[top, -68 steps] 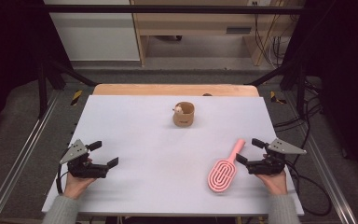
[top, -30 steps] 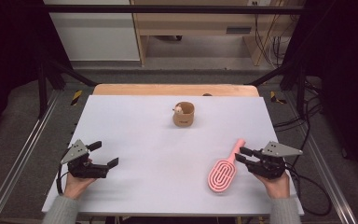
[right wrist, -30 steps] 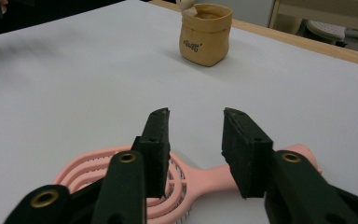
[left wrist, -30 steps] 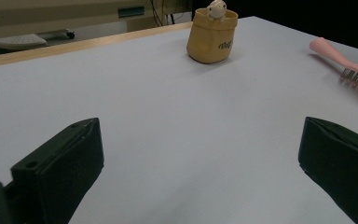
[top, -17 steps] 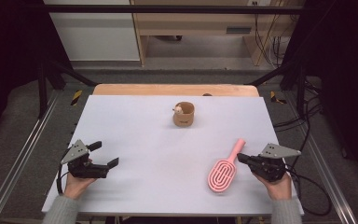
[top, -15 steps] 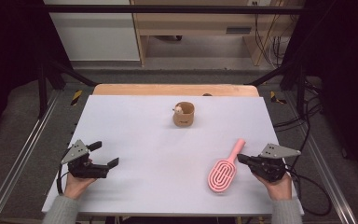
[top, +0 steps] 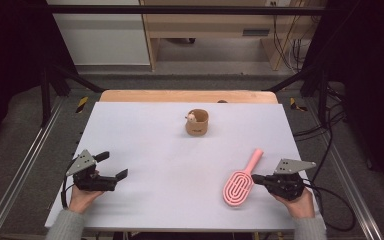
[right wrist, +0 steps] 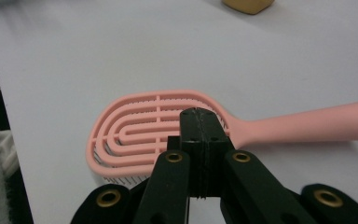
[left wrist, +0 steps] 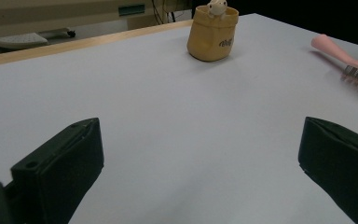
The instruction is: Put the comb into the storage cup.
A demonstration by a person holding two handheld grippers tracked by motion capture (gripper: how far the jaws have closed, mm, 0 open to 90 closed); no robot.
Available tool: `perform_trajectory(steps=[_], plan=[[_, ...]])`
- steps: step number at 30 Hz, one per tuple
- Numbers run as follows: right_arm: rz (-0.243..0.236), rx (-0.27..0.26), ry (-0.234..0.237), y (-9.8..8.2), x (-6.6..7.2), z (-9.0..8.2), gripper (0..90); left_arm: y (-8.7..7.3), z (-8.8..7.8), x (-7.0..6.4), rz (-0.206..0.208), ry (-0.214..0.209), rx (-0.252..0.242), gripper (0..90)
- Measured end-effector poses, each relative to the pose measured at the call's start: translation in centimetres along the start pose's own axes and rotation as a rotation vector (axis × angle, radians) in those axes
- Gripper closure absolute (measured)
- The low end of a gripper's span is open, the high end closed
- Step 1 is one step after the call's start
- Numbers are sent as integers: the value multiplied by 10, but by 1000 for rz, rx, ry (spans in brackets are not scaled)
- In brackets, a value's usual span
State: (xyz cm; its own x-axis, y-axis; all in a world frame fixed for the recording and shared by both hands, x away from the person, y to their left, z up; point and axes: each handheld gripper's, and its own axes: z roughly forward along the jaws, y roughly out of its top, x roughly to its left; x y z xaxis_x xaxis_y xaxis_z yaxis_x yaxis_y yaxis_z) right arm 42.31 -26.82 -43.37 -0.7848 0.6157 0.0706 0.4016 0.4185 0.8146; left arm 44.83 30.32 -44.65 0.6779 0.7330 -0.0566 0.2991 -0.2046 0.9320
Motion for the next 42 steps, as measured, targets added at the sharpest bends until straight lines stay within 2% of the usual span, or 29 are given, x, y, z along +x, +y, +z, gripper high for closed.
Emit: perform_trajectory(steps=[16,25,42], plan=[[-44,79,57,-8,6,11,900,0,0,0,1,2,4,0],[-60,87,84,-9,8,14,900,0,1,-1,4,1,10,0],[-76,93,88,-12,10,9,900,0,1,-2,6,1,7,0]])
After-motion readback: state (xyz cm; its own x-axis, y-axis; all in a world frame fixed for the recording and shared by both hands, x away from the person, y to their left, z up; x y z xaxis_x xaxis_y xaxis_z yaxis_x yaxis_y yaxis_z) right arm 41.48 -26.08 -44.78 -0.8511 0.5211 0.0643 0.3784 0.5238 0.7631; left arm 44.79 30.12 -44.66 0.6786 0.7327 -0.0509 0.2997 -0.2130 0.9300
